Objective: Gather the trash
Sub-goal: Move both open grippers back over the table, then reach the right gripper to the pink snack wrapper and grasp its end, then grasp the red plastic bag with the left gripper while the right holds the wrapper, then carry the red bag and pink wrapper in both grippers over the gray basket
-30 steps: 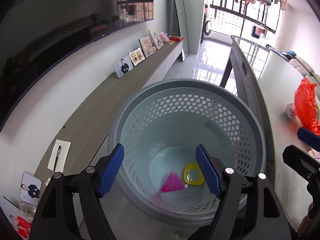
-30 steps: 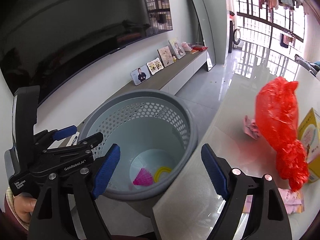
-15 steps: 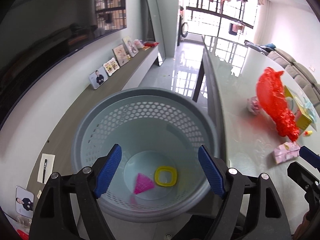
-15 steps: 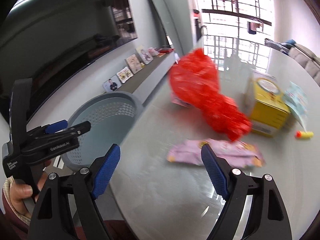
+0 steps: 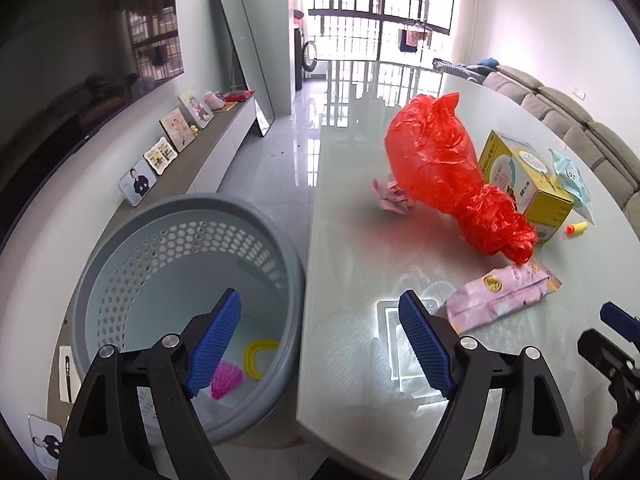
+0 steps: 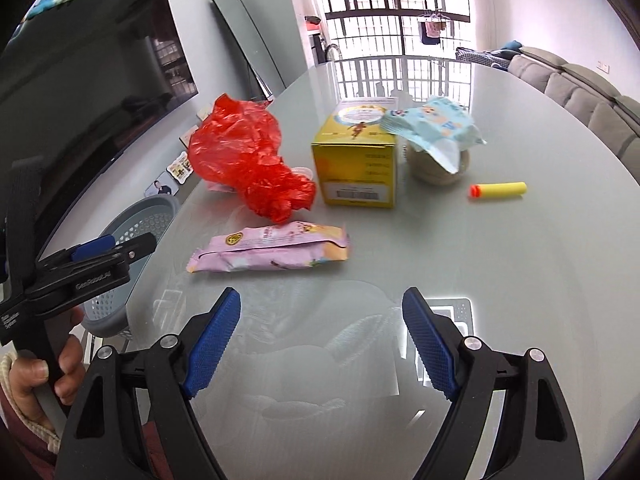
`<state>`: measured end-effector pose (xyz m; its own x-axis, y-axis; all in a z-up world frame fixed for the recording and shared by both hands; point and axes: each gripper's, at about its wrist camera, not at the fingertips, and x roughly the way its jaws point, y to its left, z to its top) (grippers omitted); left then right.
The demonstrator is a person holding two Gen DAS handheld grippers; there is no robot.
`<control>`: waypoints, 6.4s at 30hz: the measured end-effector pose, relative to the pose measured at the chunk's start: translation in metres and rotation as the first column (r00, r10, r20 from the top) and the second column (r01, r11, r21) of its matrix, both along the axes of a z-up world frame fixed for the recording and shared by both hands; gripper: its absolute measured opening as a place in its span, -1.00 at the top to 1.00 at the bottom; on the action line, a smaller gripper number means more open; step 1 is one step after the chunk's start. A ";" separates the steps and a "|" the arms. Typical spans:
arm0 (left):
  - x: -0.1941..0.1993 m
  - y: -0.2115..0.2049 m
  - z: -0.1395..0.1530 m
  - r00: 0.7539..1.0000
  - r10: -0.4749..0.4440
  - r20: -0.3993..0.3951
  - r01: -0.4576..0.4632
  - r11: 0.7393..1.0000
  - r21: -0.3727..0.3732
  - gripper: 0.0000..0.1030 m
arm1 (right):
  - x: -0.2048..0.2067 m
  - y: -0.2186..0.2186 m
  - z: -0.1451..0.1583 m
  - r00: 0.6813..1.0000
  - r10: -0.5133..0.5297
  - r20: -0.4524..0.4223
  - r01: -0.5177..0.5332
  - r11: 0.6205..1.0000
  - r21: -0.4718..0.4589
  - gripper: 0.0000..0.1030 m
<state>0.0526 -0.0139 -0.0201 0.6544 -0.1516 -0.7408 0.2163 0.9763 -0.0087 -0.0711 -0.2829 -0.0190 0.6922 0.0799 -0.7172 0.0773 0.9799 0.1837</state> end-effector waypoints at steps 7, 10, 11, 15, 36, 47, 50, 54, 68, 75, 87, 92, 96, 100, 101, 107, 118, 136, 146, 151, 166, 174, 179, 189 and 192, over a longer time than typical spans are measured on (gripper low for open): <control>0.022 -0.027 -0.001 0.999 -0.036 0.009 0.036 0.998 0.049 -0.54 | -0.007 -0.017 -0.001 1.000 -0.026 0.003 0.026 0.999 0.033 -0.54; 0.028 -0.035 -0.007 0.999 -0.054 -0.009 0.054 0.996 0.071 -0.54 | -0.010 -0.022 0.002 0.999 -0.035 0.009 0.035 0.999 0.035 -0.54; 0.029 -0.037 -0.008 0.998 -0.061 -0.015 0.062 0.995 0.077 -0.54 | -0.007 -0.020 0.003 0.999 -0.040 0.010 0.039 0.999 0.037 -0.54; 0.024 -0.046 -0.010 0.995 -0.097 -0.034 0.099 0.992 0.081 -0.54 | -0.009 -0.025 0.004 0.998 -0.058 0.016 0.057 0.997 0.044 -0.54; -0.048 -0.103 -0.012 0.947 -0.312 -0.081 0.314 0.949 0.012 -0.54 | -0.010 -0.036 0.000 0.993 -0.120 -0.006 0.120 0.991 0.059 -0.54; -0.031 -0.066 -0.007 0.976 -0.212 -0.043 0.214 0.976 0.045 -0.54 | 0.020 -0.016 -0.008 0.992 -0.116 -0.056 0.118 0.992 0.035 -0.54; -0.023 -0.049 -0.009 0.984 -0.171 -0.047 0.173 0.984 0.044 -0.54 | 0.031 -0.006 -0.013 0.991 -0.111 -0.080 0.113 0.993 0.028 -0.54; -0.013 -0.030 -0.011 0.992 -0.122 -0.044 0.124 0.991 0.040 -0.54 | 0.045 0.007 -0.020 0.986 -0.120 -0.116 0.119 0.993 -0.018 -0.54; -0.001 -0.015 -0.011 0.994 -0.106 -0.036 0.106 0.994 -0.010 -0.54 | 0.062 0.027 -0.026 0.977 -0.166 -0.137 0.145 0.978 -0.153 0.08; 0.004 -0.027 -0.005 0.993 -0.115 -0.032 0.114 0.993 -0.037 -0.61 | 0.054 0.015 -0.022 0.984 -0.134 -0.116 0.121 0.986 -0.112 0.48; 0.018 -0.068 0.021 0.991 -0.132 0.013 0.133 0.988 -0.080 -0.73 | 0.021 -0.034 -0.006 0.979 -0.198 -0.041 0.195 0.978 -0.070 0.49; 0.034 -0.083 0.027 0.991 -0.130 0.013 0.131 0.985 -0.109 -0.80 | 0.012 -0.051 -0.006 0.976 -0.215 -0.036 0.213 0.976 -0.052 0.49; 0.047 -0.097 0.019 0.992 -0.124 -0.022 0.121 0.986 -0.113 -0.80 | 0.006 -0.058 -0.006 0.974 -0.223 -0.029 0.221 0.974 -0.039 0.49; 0.056 -0.105 0.010 0.991 -0.117 -0.064 0.108 0.986 -0.123 -0.81 | 0.008 -0.056 -0.008 0.974 -0.225 -0.031 0.224 0.974 -0.025 0.49; 0.057 -0.106 0.009 0.992 -0.113 -0.063 0.105 0.987 -0.119 -0.81 | 0.007 -0.055 -0.008 0.974 -0.224 -0.029 0.223 0.975 -0.023 0.49; 0.058 -0.108 0.002 0.992 -0.104 -0.067 0.096 0.988 -0.122 -0.35 | 0.011 -0.055 -0.009 0.975 -0.222 -0.033 0.221 0.975 -0.014 0.49; 0.040 -0.095 0.011 0.991 -0.131 -0.037 0.126 0.984 -0.128 0.39 | 0.008 -0.052 -0.004 0.976 -0.217 -0.018 0.217 0.976 -0.014 0.49; 0.005 -0.015 0.045 0.996 -0.061 0.059 0.068 0.990 -0.127 0.40 | 0.012 -0.005 0.016 0.995 -0.094 0.031 0.096 0.994 -0.046 0.49; 0.007 0.060 0.023 0.997 0.070 0.025 -0.068 0.994 -0.086 0.39 | 0.051 0.068 0.018 0.994 0.106 0.016 -0.105 0.993 -0.054 0.49; 0.010 0.094 0.005 0.992 0.127 -0.008 -0.127 0.990 -0.062 0.39 | 0.073 0.113 0.016 0.976 0.218 0.006 -0.218 0.975 -0.047 0.49; 0.006 0.171 -0.039 0.955 0.277 -0.103 -0.279 0.960 -0.007 0.39 | 0.128 0.218 0.007 0.891 0.453 -0.038 -0.455 0.890 -0.039 0.49; 0.007 0.184 -0.049 0.946 0.293 -0.139 -0.300 0.954 -0.029 0.39 | 0.155 0.250 -0.005 0.856 0.512 -0.069 -0.514 0.857 -0.025 0.49; 0.008 0.182 -0.050 0.944 0.296 -0.143 -0.303 0.953 -0.030 0.35 | 0.163 0.257 -0.011 0.855 0.513 -0.075 -0.516 0.856 -0.028 0.48; 0.005 0.181 -0.043 0.943 0.309 -0.124 -0.315 0.949 -0.027 -0.09 | 0.151 0.243 -0.011 0.861 0.507 -0.035 -0.508 0.861 -0.038 -0.02; 0.005 0.181 -0.041 0.943 0.311 -0.119 -0.316 0.948 -0.028 -0.14 | 0.151 0.242 -0.010 0.863 0.504 -0.030 -0.505 0.862 -0.042 -0.02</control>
